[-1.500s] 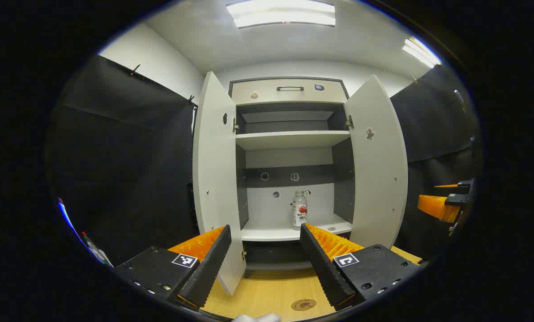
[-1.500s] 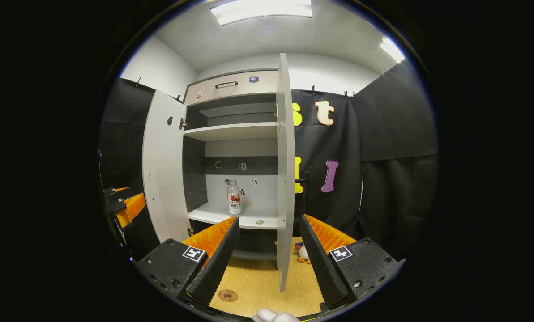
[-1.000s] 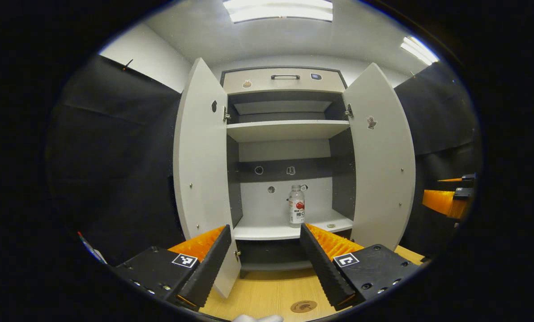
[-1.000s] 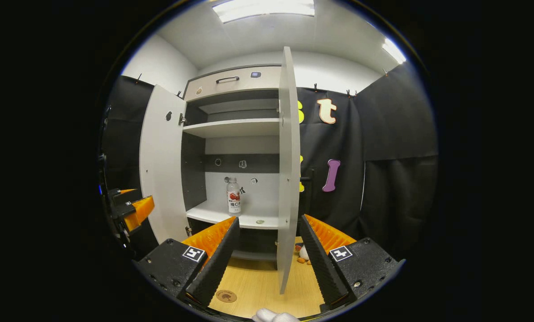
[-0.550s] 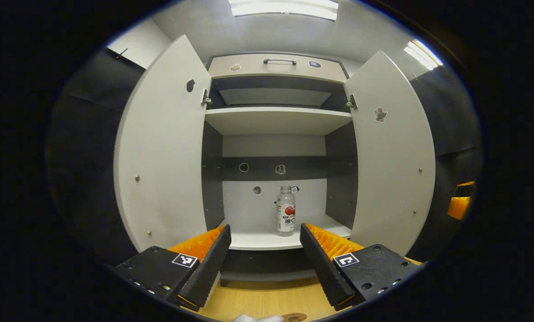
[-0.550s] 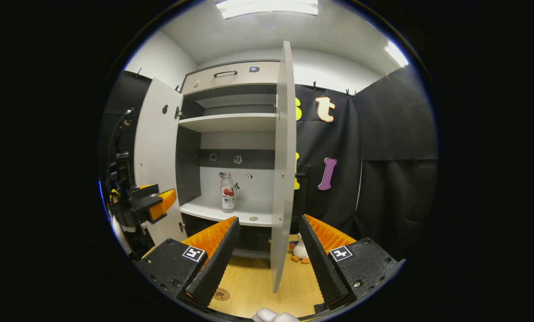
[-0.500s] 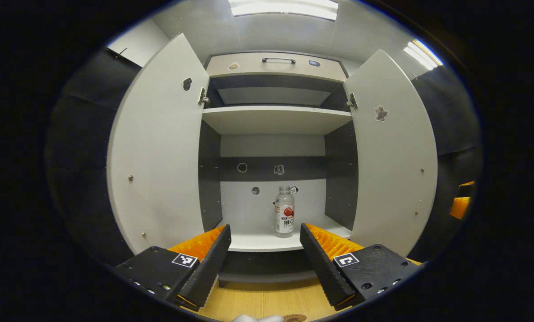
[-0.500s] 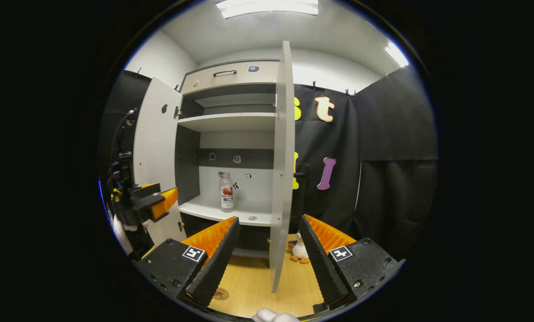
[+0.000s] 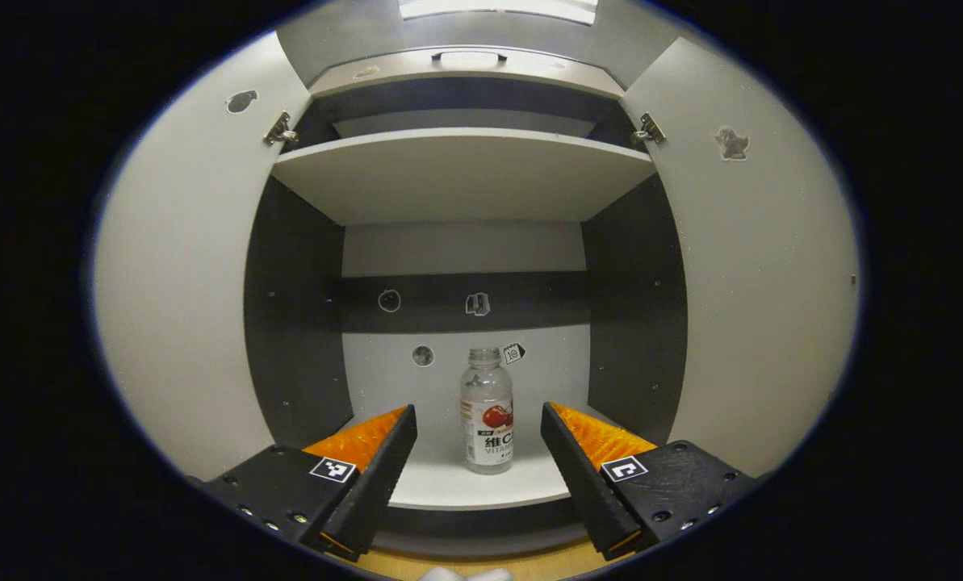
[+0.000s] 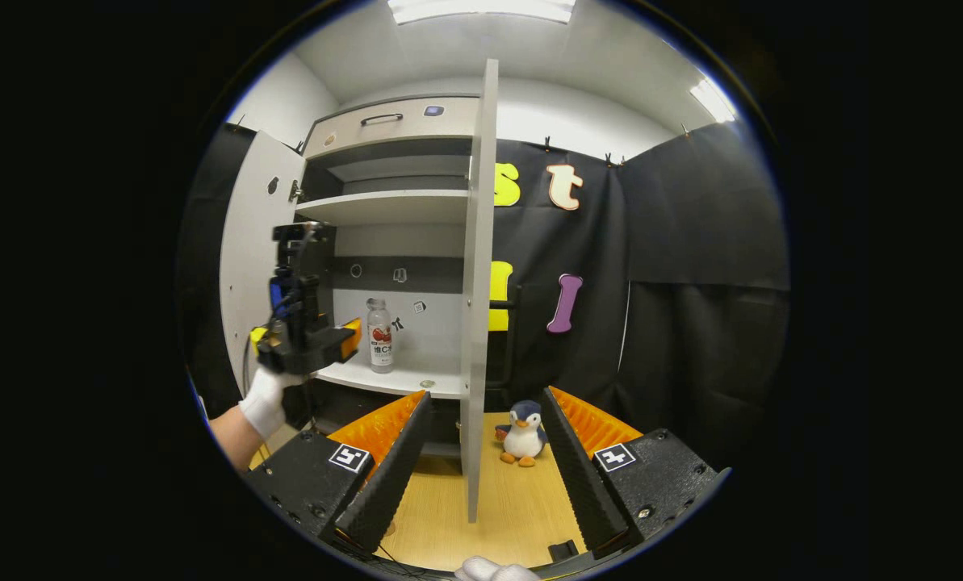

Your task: Grasp the bottle in the cabinet with the left hand and place it on the coaster, then close the right door with the right hand and the left door with the left hand.

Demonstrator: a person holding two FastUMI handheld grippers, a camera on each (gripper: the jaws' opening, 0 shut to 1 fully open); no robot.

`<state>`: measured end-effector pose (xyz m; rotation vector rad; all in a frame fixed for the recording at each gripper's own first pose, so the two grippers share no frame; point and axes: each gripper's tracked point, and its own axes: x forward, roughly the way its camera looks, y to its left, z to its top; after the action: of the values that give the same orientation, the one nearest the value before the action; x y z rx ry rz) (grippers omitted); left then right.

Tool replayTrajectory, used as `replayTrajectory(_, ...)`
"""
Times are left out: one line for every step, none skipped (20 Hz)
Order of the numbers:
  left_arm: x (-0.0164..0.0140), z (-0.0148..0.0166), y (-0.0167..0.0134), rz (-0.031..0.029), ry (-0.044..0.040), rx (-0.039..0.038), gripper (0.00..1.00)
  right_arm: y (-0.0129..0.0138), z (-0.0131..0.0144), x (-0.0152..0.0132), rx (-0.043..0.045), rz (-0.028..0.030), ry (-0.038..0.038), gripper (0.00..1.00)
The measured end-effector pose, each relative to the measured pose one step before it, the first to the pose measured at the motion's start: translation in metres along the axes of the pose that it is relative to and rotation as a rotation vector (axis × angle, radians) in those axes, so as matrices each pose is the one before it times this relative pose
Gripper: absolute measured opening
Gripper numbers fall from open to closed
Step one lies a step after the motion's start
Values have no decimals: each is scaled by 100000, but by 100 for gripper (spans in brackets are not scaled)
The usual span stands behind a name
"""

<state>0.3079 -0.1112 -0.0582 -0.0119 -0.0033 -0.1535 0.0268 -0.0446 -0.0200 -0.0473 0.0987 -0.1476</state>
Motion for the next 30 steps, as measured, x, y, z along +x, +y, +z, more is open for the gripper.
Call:
replayTrajectory(1364, -250, -258, 188, -320, 321, 94, -260, -82, 43, -698, -958, 373, 84)
replayTrajectory(1363, -259, -189, 347, 20, -93, 94, -325, -94, 45, -746, -1035, 472, 84)
replayTrajectory(1264, -238, -135, 349, 300, -138, 94, -251, -235, -81, -499, -968, 677, 83)
replayTrajectory(1159, -378, 62, 1234, 353, -373, 94, -202, -172, 29, -185, -591, 743, 83)
replayTrajectory(1062, -367, 13, 945, 1187, -312, 94, -91, -232, -109, -96, -479, 631, 84)
replayTrajectory(1161, -223, 179, 839, -289, -501, 94, -197, -168, -2, -167, -687, 594, 84)
replayTrajectory(904, -24, 145, 729, 268, -891, 95, -233, -220, 27, -281, -802, 744, 83)
replayTrajectory(821, -67, 91, 765, 510, -599, 94, -204, -207, -33, -200, -496, 710, 84)
replayTrajectory(617, 211, 115, 1139, -922, 292, 94, -149, -268, 65, 189, -598, 671, 83)
replayTrajectory(570, -13, 24, 638, 35, 245, 95, -167, -303, 63, 1085, -332, 1039, 84)
replayTrajectory(384, -35, -90, -91, -376, -216, 94, 199, -261, -30, 1671, 912, 908, 84)
replayTrajectory(325, -155, 1, 201, 173, -183, 94, 247, -124, 31, 1331, 1018, 858, 84)
replayTrajectory(363, -379, 85, 620, 363, 378, 95, 94, -310, 3, 632, 500, 689, 83)
replayTrajectory(509, -398, 74, 225, 1030, 709, 94, 31, -143, 84, 210, 298, 506, 83)
replayTrajectory(376, -699, 47, 415, 2031, 411, 94, -37, -137, 119, 205, 219, 407, 83)
replayTrajectory(349, -600, -118, -714, 1664, -262, 94, 7, -7, 44, 260, 153, 228, 84)
replayTrajectory(254, -361, -229, -725, 974, -414, 95, -60, 24, 93, 115, 16, -57, 84)
replayTrajectory(145, -190, -231, -871, 801, 31, 95, -126, -30, -6, -115, -267, 201, 83)
replayTrajectory(173, -92, 25, 453, 61, 557, 89, -67, -121, 21, -262, -50, 244, 83)
replayTrajectory(257, 26, 141, 286, -301, 806, 82, -49, 14, -10, -113, -112, 169, 83)
replayTrajectory(-148, -14, -8, 27, 189, 416, 79, -89, 37, -15, -113, 38, 88, 83)
replayTrajectory(-208, 37, 107, 680, 69, -218, 79, 6, 112, -42, -266, 83, -279, 83)
replayTrajectory(-264, 424, -131, -436, -911, -450, 78, -83, 127, 51, -280, -91, -289, 83)
replayTrajectory(-298, 607, 46, -172, -1168, -387, 78, -31, 165, -58, -110, 294, -474, 83)
replayTrajectory(-573, 722, 263, -107, -1536, -79, 78, -15, 88, -108, -28, 196, -340, 83)
replayTrajectory(-497, 670, 147, 69, -1206, -352, 78, -33, 149, -43, 58, 311, -351, 84)
replayTrajectory(-606, 743, 91, -455, -565, -457, 78, -5, -21, -16, 148, 463, -358, 84)
replayTrajectory(-1083, 669, 128, -202, -575, -1260, 78, 44, 109, 20, 143, 545, -322, 84)
replayTrajectory(-951, 619, 19, -906, -330, -1010, 78, 45, -8, 34, 129, 552, -254, 84)
replayTrajectory(-1496, 493, -108, -1030, -412, -536, 78, 79, -13, -63, -64, 622, -108, 84)
